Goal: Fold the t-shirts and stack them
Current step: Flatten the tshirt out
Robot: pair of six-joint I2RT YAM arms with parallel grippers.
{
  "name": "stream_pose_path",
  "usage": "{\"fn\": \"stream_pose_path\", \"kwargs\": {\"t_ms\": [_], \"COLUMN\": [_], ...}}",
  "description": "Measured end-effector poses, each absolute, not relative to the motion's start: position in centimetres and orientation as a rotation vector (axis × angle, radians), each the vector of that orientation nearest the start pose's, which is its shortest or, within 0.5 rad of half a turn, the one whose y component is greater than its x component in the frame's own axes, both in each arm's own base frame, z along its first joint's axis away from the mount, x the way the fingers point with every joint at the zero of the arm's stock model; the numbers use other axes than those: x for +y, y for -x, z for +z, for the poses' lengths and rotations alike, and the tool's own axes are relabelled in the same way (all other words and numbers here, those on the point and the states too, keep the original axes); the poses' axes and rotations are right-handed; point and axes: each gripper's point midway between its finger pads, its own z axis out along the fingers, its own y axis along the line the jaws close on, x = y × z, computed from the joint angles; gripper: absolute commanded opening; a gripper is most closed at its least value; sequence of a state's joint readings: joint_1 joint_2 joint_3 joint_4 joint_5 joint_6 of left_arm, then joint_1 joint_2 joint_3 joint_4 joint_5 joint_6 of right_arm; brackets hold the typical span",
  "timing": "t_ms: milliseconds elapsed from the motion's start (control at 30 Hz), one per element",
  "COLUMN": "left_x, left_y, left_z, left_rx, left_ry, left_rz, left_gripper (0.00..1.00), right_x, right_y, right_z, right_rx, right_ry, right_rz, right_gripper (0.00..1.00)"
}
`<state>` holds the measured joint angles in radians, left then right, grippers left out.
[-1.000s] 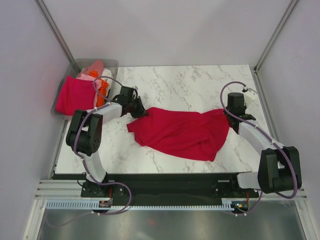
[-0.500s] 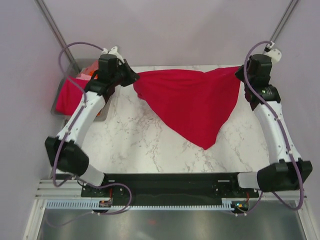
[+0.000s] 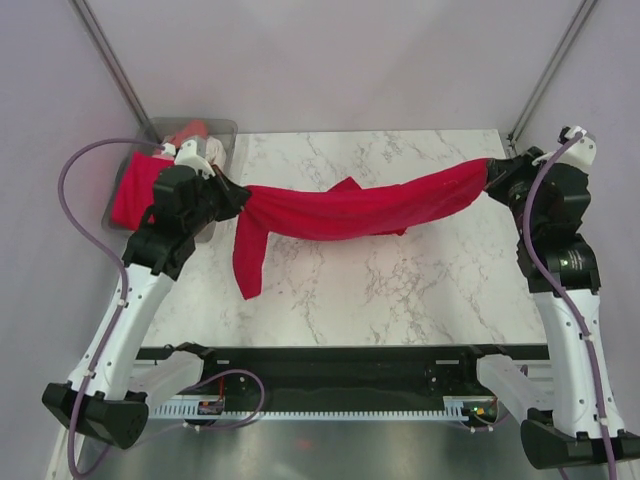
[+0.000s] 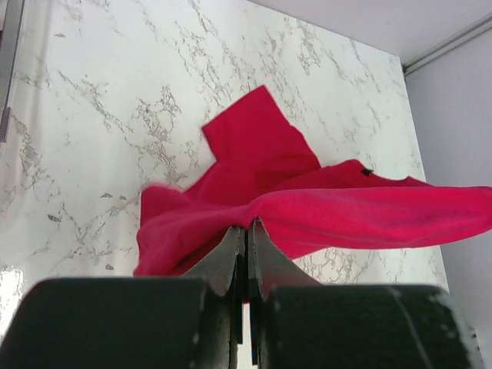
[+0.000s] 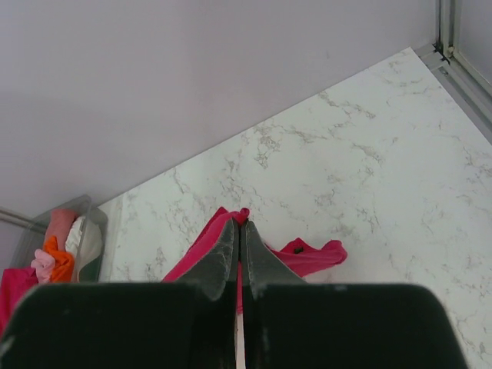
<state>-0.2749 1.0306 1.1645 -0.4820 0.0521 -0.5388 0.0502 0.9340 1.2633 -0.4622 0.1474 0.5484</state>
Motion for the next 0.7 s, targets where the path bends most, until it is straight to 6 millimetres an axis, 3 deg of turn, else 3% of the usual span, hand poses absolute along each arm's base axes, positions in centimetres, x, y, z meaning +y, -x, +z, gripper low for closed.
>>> {"fn": "stream_pose_path", "kwargs": {"t_ms": [133, 333, 467, 567, 633, 700], "left_x": [-11.6, -9.9, -9.0, -9.2, -9.8, -10.7], "left_y": [-29.8, -23.8, -20.7, -21.7, -23.4, -26.1], "left_z": [33.3, 42.4, 45.5, 44.7, 42.4, 38.4], "left_rx": [1.913, 1.629, 1.501, 1.516, 1.582, 1.698], "left_ry": [0.21, 0.167, 0.153, 0.156, 0.166, 0.189], "left_rz": [-0.599, -0.669, -0.691, -0.689, -0.683, -0.67], "left_gripper": [0.02, 0.02, 0.02, 0.02, 0.02, 0.02], "right_x": [1.4, 1.1, 0.6, 0.5, 0.5, 0.7], "right_y": [-29.6, -24.0, -20.3, -20.2, -21.7, -23.9], "right_z": [41.8, 49.8, 54.3, 55.3, 54.3, 52.3], "right_rx": [1.597, 1.381, 1.235, 1.199, 1.235, 1.299], "right_ry": [-0.486, -0.428, -0.407, -0.405, -0.418, -0.439], "right_rz": [0.336, 0.373, 0.386, 0.39, 0.385, 0.377], "right_gripper": [0.0, 0.0, 0.0, 0.0, 0.0, 0.0]}}
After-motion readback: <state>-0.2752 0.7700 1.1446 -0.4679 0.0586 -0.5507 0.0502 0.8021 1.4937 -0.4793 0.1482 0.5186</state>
